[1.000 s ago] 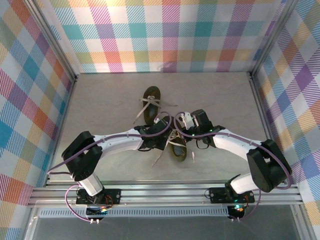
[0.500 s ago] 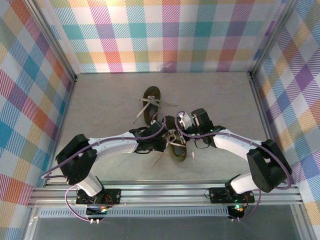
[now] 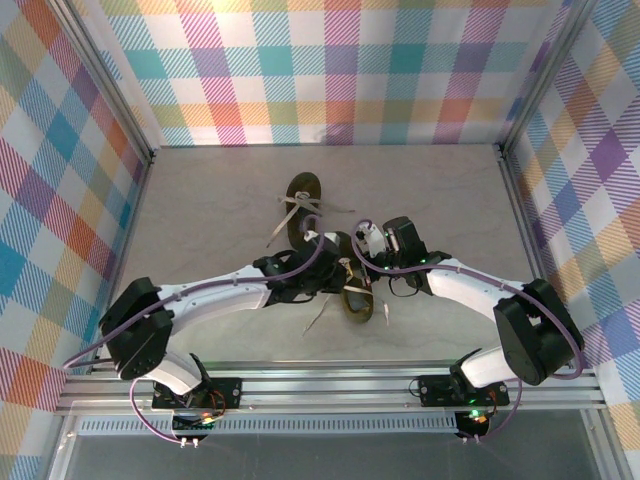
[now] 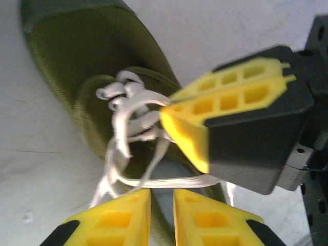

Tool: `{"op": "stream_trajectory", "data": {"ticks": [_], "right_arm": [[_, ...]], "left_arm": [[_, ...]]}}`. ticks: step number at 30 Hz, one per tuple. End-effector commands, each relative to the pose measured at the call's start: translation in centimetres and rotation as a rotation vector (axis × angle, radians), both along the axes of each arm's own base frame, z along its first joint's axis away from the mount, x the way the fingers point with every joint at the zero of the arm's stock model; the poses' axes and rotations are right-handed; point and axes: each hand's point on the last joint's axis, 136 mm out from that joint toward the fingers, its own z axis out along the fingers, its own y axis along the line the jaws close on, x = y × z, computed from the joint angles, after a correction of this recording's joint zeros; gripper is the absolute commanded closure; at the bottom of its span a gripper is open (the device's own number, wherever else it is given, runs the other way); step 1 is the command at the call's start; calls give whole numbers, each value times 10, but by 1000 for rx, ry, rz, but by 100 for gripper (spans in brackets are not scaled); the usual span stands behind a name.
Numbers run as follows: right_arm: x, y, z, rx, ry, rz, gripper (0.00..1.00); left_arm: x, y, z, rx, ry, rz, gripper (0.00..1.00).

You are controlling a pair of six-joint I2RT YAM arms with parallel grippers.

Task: Tie the shoes

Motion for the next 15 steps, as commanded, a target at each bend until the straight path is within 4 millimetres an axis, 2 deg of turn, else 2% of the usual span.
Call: {"op": "stream_trajectory", "data": {"ticks": [1,6,15], "right_arm": [[5,-2,7,42,19,-78,100],[4,1,9,104,88,-139,100],[4,0,9,84,80,-138,100]], "left_arm": [[2,-15,-1,-45,39,31,82],[11,-11,-6,-11,34,92,83],[16,-4,-15,37,41,140,83]]}}
